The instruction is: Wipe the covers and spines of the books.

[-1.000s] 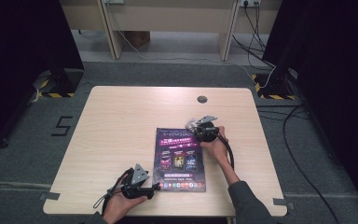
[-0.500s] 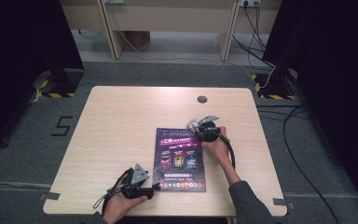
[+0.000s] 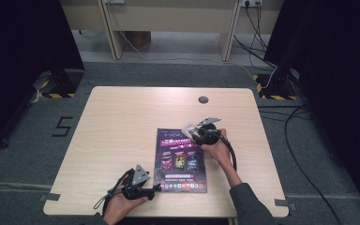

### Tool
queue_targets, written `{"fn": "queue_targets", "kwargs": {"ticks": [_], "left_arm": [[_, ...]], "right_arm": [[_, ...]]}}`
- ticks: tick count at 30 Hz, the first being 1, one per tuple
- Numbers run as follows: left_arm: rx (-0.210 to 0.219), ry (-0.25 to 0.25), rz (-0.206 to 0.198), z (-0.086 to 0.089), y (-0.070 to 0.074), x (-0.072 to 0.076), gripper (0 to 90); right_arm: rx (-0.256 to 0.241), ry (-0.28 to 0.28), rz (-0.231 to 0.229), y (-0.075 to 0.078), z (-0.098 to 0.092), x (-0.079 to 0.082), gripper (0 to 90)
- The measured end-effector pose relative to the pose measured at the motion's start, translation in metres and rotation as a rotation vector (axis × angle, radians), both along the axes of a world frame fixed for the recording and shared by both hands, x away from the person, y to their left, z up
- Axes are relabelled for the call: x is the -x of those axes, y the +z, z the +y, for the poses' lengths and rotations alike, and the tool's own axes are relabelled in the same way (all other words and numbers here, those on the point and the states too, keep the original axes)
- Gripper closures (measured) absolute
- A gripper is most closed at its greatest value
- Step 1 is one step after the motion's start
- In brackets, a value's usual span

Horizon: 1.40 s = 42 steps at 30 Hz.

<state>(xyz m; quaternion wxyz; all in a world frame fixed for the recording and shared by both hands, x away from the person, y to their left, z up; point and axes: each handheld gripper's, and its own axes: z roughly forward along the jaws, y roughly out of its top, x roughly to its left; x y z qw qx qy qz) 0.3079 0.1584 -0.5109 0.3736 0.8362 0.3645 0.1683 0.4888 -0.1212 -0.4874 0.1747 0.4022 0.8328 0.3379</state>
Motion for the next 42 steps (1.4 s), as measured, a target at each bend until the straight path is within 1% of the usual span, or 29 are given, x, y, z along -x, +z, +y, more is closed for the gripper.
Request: {"fn": "queue_targets", "kwargs": {"ticks": [1,2,3,4,6,8,9,12,14,15,17,19,22,26,27,29,32,34,37,38,39,40,42], "left_arm": [[0.000,0.000,0.001,0.000,0.000,0.000,35.3],[-0.002,-0.001,-0.001,0.000,0.000,0.000,35.3],[-0.002,0.000,-0.001,0.000,0.000,0.000,35.3],[-0.002,-0.001,-0.002,0.000,0.000,0.000,35.3],[-0.001,0.000,-0.003,0.000,0.000,0.001,35.4],[-0.001,0.002,-0.005,0.000,0.000,0.001,35.4],[-0.001,0.002,-0.004,0.000,0.000,0.001,35.4],[0.000,0.001,-0.002,0.000,0.000,0.000,35.3],[-0.001,0.000,-0.002,0.000,0.000,0.000,35.3],[0.000,0.001,-0.003,0.000,0.000,0.000,35.3],[-0.001,0.001,-0.003,0.000,0.000,0.000,35.3],[-0.001,0.000,-0.003,0.000,0.000,0.000,35.3],[0.000,0.001,-0.001,0.000,0.000,0.000,35.3],[-0.001,0.001,-0.003,0.000,0.000,0.000,35.2],[0.000,0.002,-0.003,0.000,0.000,0.000,35.3],[0.002,0.002,-0.005,0.000,0.000,0.001,35.3],[0.002,0.002,-0.005,0.000,0.000,0.001,35.3],[0.001,0.002,-0.003,0.000,0.000,0.000,35.3],[0.002,0.002,-0.005,0.000,-0.001,0.001,35.3],[0.002,0.001,-0.005,0.000,-0.001,0.001,35.3],[0.002,0.002,-0.005,0.000,-0.001,0.000,35.2],[0.001,0.001,-0.005,0.000,0.000,0.001,35.2],[0.001,0.002,-0.004,0.000,0.000,0.000,35.3]], "right_arm": [[-0.006,-0.001,-0.006,0.003,0.000,0.001,67.7],[-0.004,0.013,-0.016,0.005,0.000,0.001,70.4],[0.003,0.021,-0.017,0.005,0.002,0.002,72.3],[0.017,0.027,-0.019,0.005,0.003,0.002,73.3],[0.072,0.037,-0.030,0.000,0.006,0.001,75.3],[0.089,0.027,-0.030,-0.006,0.007,-0.002,76.2],[0.080,0.018,-0.027,-0.006,0.006,-0.003,76.5],[0.084,-0.015,-0.036,-0.007,-0.001,-0.009,76.5],[0.056,-0.035,-0.028,-0.008,-0.006,-0.013,76.4],[0.053,-0.049,-0.031,-0.008,-0.008,-0.015,76.4],[0.047,-0.059,-0.034,-0.009,-0.010,-0.018,76.5],[0.050,-0.058,-0.037,-0.009,-0.008,-0.016,77.1],[0.068,-0.020,-0.044,-0.009,0.000,-0.010,77.2],[0.064,0.044,-0.032,-0.008,0.014,-0.002,77.2],[0.080,0.052,-0.039,-0.008,0.016,-0.002,77.1],[0.087,0.049,-0.048,-0.008,0.015,-0.003,77.1],[0.098,0.018,-0.062,-0.009,0.009,-0.007,76.8],[0.083,-0.010,-0.053,-0.009,0.004,-0.009,76.6],[0.079,-0.015,-0.051,-0.010,0.004,-0.009,76.9],[0.090,-0.005,-0.056,-0.009,0.007,-0.007,76.9],[0.087,0.008,-0.051,-0.009,0.009,-0.006,76.8],[0.070,0.029,-0.042,-0.009,0.015,-0.003,76.8],[0.082,0.061,-0.056,-0.010,0.024,0.001,76.8]]}}
